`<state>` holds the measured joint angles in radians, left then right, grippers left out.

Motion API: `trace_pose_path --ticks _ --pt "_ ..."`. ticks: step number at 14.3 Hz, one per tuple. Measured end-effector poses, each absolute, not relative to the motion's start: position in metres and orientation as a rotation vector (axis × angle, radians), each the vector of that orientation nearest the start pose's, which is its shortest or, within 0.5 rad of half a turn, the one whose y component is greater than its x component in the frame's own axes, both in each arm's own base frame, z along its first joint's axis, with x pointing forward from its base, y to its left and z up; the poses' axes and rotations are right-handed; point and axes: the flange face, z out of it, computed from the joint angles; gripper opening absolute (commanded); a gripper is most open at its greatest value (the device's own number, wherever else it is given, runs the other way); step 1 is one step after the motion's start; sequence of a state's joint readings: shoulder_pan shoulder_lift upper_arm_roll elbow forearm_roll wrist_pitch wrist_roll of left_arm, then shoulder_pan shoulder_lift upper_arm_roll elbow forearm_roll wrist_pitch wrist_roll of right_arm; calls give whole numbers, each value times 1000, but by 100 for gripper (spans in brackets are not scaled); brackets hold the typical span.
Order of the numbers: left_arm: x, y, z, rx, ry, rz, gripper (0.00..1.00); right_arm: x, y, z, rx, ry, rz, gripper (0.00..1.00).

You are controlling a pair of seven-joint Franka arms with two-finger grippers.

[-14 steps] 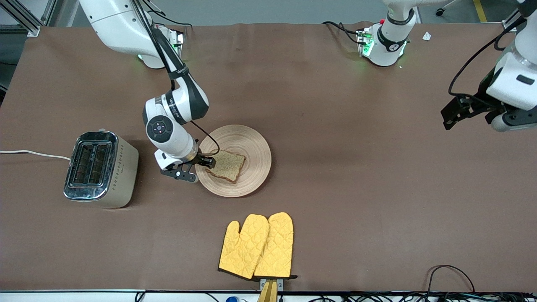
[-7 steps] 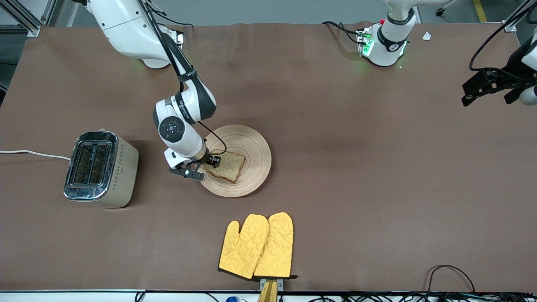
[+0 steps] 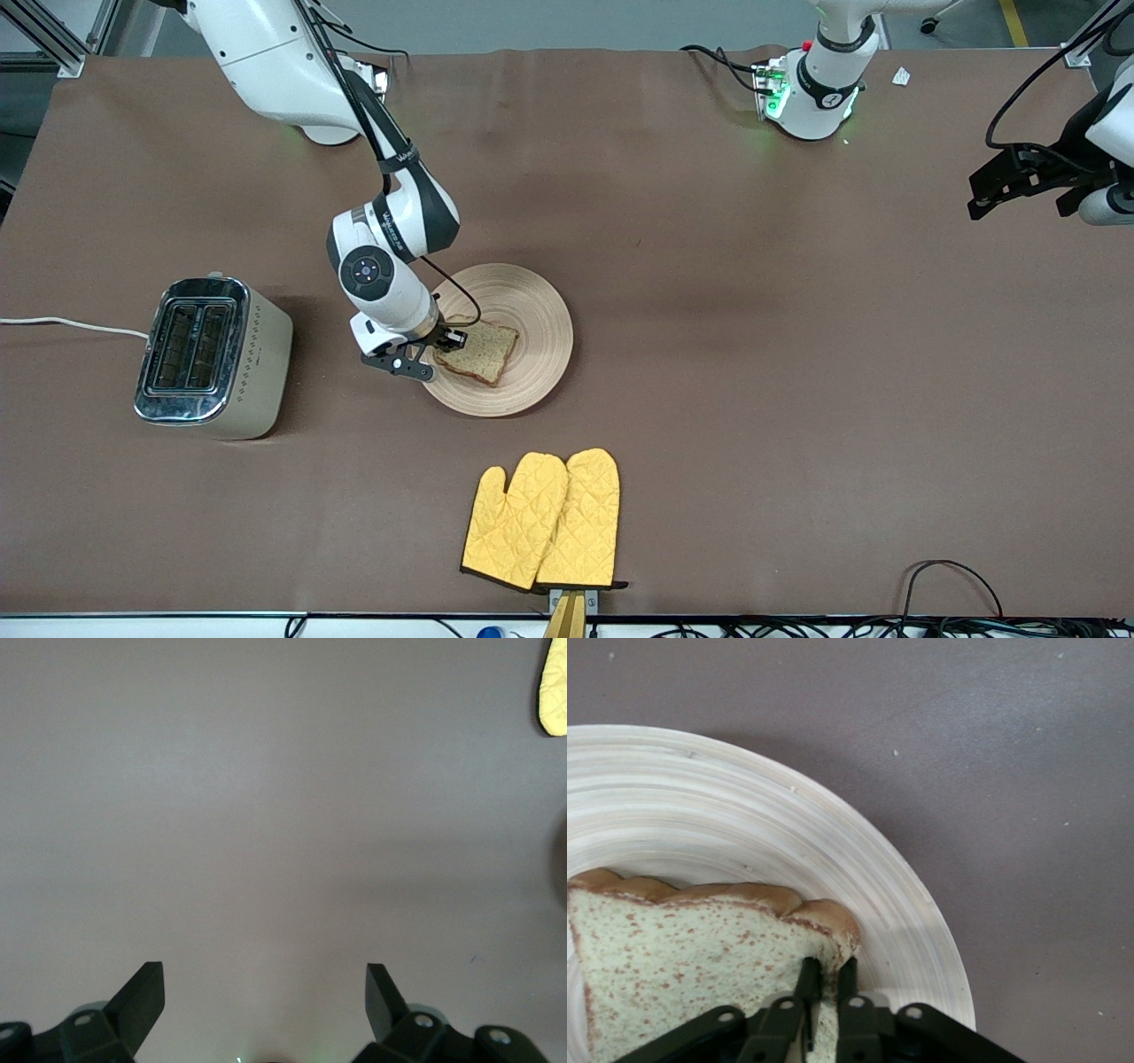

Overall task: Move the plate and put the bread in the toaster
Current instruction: 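Grasp the bread slice's crust with the right gripper and lift it, then carry the bread over the toaster slot and lower it in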

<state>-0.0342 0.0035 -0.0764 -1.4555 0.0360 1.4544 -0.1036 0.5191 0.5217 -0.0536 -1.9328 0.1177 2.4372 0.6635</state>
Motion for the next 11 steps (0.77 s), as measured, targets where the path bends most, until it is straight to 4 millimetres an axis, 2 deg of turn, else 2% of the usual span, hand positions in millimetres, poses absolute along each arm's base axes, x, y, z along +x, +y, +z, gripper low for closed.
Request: trace_pose_path --ticks 3,5,7,9,11 --pt "541 -56 666 -3106 5 3 100 557 281 218 -3085 444 89 0" --pt "541 -56 666 -3106 5 3 100 563 278 238 -3096 457 131 0" --pt "541 -56 665 -3106 5 5 100 574 271 277 -3105 480 175 0" --pt "541 -56 665 -3106 5 6 100 587 256 325 -3130 498 216 0" --pt "541 -56 665 -3105 6 6 100 598 240 373 -3238 437 230 0"
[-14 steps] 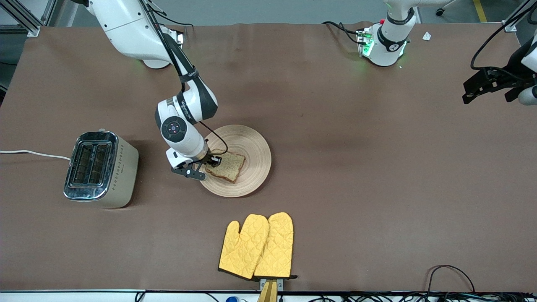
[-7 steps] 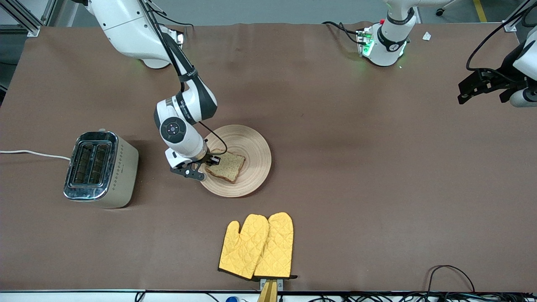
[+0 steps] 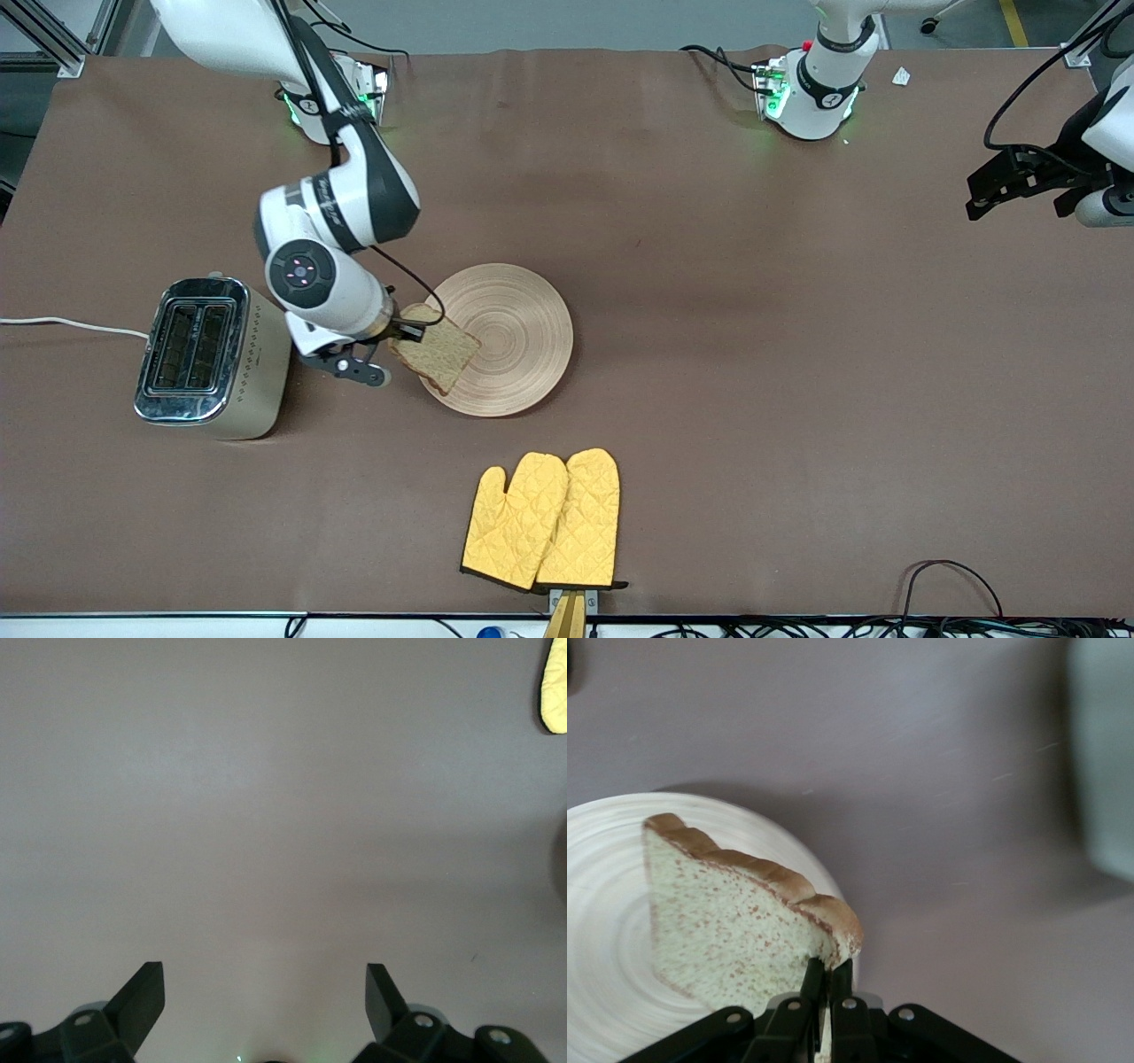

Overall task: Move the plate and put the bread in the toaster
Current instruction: 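Carry the bread over the toaster slot and lower it in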

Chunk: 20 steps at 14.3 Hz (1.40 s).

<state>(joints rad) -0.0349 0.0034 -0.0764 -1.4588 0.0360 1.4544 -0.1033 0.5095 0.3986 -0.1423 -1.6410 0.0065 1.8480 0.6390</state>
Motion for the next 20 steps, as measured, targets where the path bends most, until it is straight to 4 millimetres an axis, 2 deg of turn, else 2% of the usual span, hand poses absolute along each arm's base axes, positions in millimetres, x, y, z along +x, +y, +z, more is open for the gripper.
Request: trace_pose_path --ticks 2,3,6,9,11,14,17,20 --pt "541 -56 664 -3105 7 8 100 605 224 415 -3393 314 240 0" --pt "541 -56 664 -3105 7 9 100 607 214 428 -3463 240 247 0" --pt "541 -56 664 -3105 7 9 100 616 178 447 -3674 -31 285 0" --pt "541 -54 664 -3105 0 9 100 623 141 450 -3824 -281 422 0" --pt "541 -49 664 -3105 -13 9 100 631 118 454 -3895 -388 471 0" --pt "543 -47 661 -3105 -21 18 100 638 88 453 -3954 -404 544 0" --pt "546 -47 657 -3105 -21 29 100 645 60 432 -3967 -354 653 0" --pt "548 -45 652 -3104 -26 41 100 651 47 408 -3976 -351 731 0"
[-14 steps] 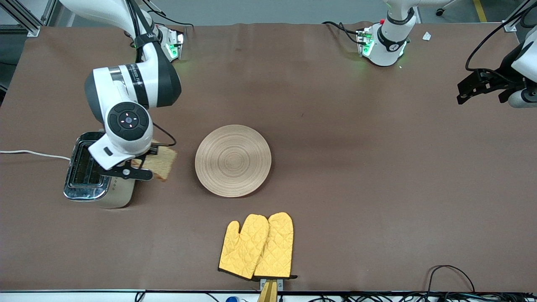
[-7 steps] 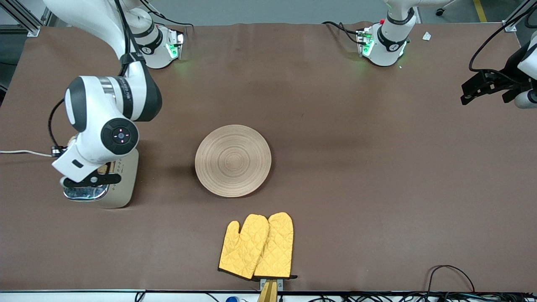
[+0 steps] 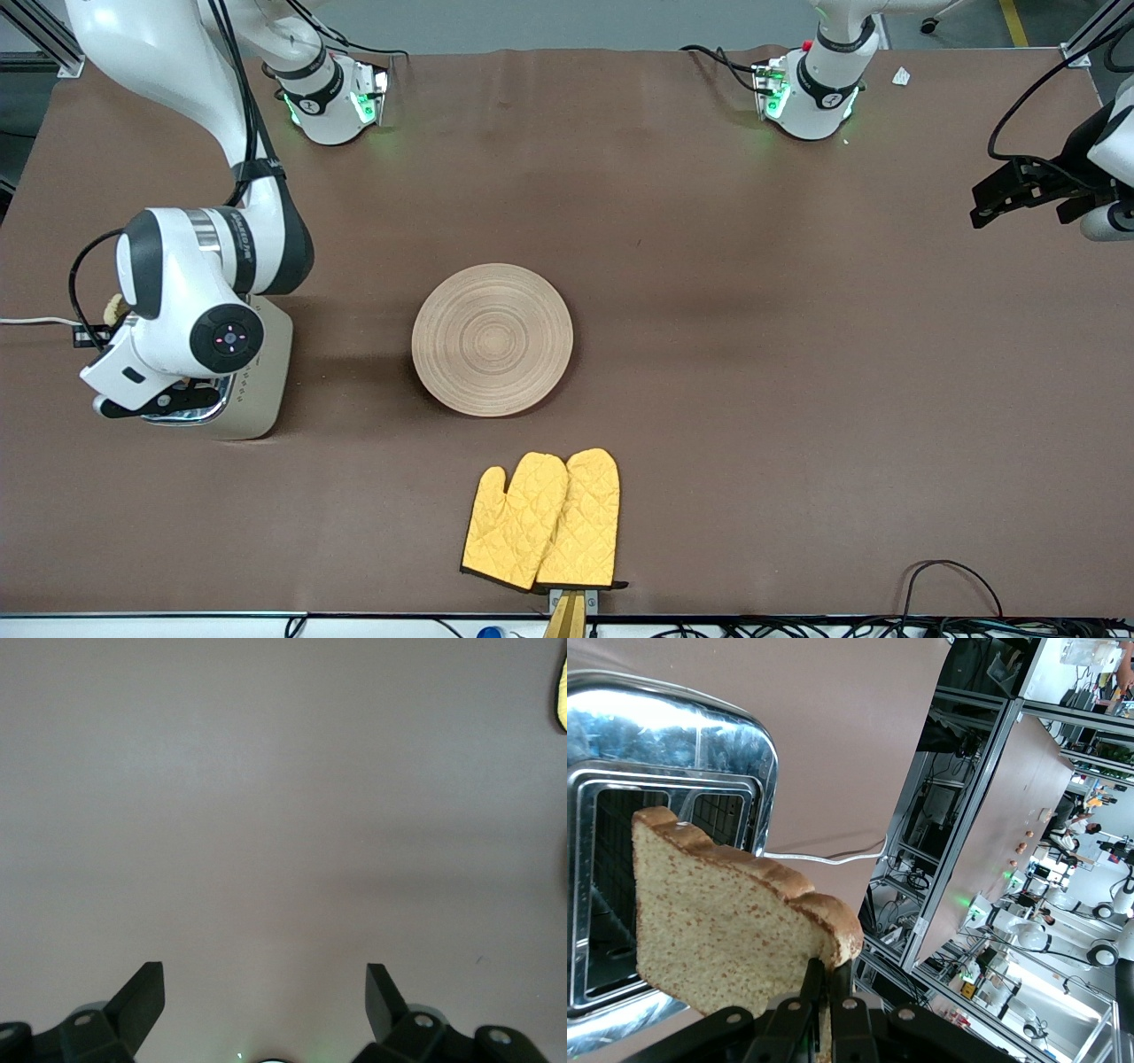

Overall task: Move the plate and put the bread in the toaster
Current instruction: 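Carry the bread over the toaster slot and lower it in, then open the right gripper and raise it away from the toaster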

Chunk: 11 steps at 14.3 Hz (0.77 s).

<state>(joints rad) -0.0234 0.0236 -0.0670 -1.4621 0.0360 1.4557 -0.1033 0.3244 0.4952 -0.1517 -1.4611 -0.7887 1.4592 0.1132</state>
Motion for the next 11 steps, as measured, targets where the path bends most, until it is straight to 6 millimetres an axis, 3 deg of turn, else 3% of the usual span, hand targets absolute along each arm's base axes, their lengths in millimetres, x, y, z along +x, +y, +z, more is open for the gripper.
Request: trace_pose_path --ticks 6,11 --pt "553 -45 651 -3106 -26 16 100 653 49 380 2209 148 -422 0" --pt "555 -45 653 -3108 -26 -17 100 653 60 354 2356 72 -434 4"
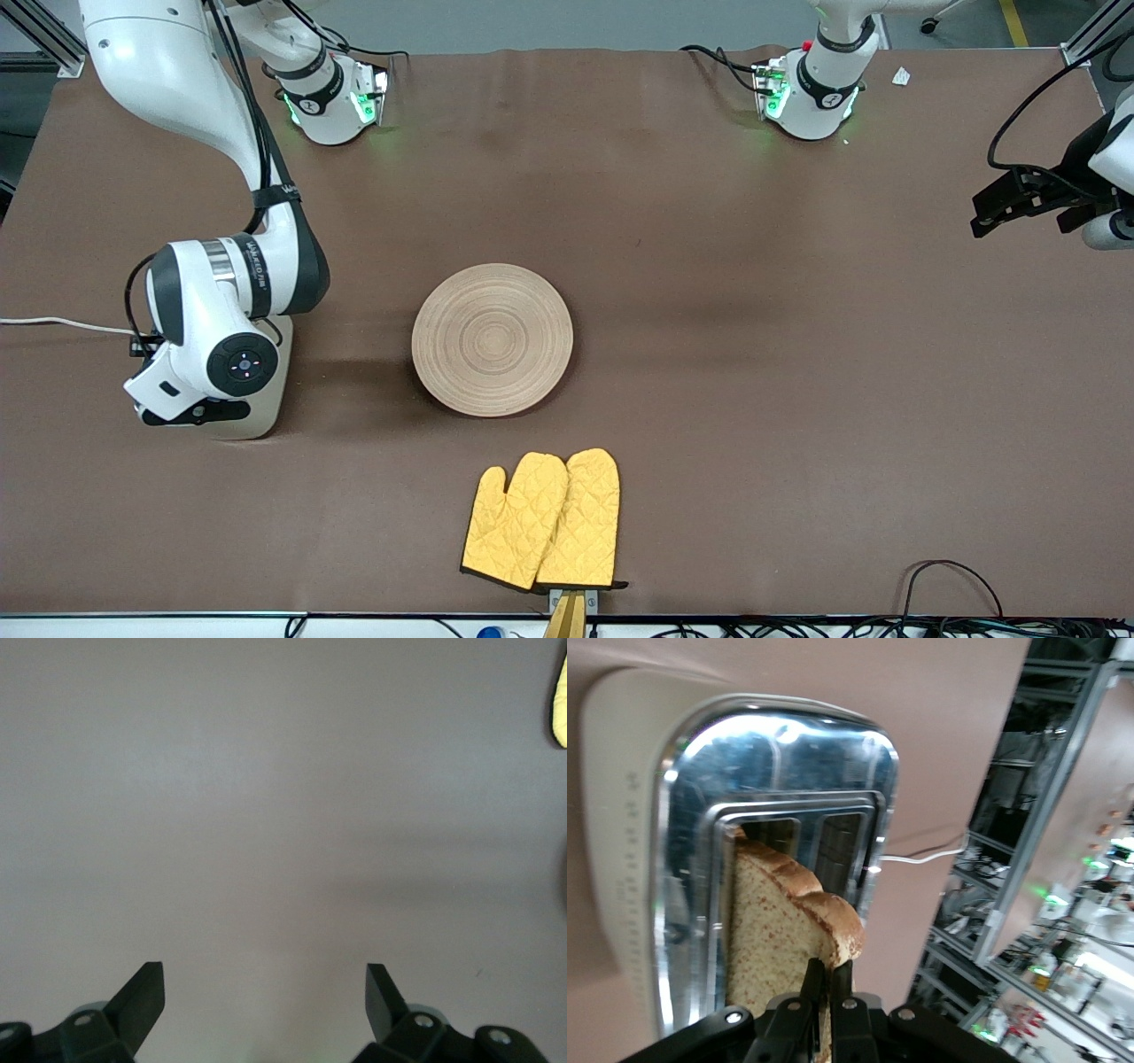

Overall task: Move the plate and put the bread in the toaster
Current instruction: 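Open the right gripper and raise it away from the toaster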

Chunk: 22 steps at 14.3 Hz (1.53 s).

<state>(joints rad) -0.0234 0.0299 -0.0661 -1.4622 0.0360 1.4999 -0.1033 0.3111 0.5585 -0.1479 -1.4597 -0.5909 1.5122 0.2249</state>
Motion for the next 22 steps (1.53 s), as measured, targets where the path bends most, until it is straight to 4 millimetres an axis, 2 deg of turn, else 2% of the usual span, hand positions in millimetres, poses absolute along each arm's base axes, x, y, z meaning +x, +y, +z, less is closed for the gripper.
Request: trace_pose_path --ticks 1,2,4,5,6,9,12,15,18,20,22 --pt "556 -45 653 -3109 -26 -29 100 653 57 353 2389 52 -445 12" --pt "556 -45 653 -3109 -27 -33 100 653 50 353 2422 26 -459 27" --pt "557 -45 653 -3109 -27 -34 100 656 35 356 2503 -38 -472 67" --pt "557 -45 652 -3109 -27 -34 100 660 29 362 2560 -80 -467 93" --pt "558 -45 652 -3109 -27 -33 100 663 22 369 2622 -127 -467 100" --pt "558 -45 651 -3109 -27 -33 100 665 -5 408 2835 -257 -445 100" --pt "558 -45 651 -3109 -27 -32 100 655 -22 471 3015 -316 -347 100" --pt "558 -44 651 -3109 -28 -31 100 637 -25 534 3093 -329 -168 100" --pt "558 -44 651 -3109 -28 -33 100 599 -27 576 3134 -315 9 100" --pt "557 -44 653 -3109 -29 -38 100 567 -29 594 3152 -299 59 100" --pt "556 -43 655 -3109 -31 -43 100 545 -31 608 3163 -291 84 100"
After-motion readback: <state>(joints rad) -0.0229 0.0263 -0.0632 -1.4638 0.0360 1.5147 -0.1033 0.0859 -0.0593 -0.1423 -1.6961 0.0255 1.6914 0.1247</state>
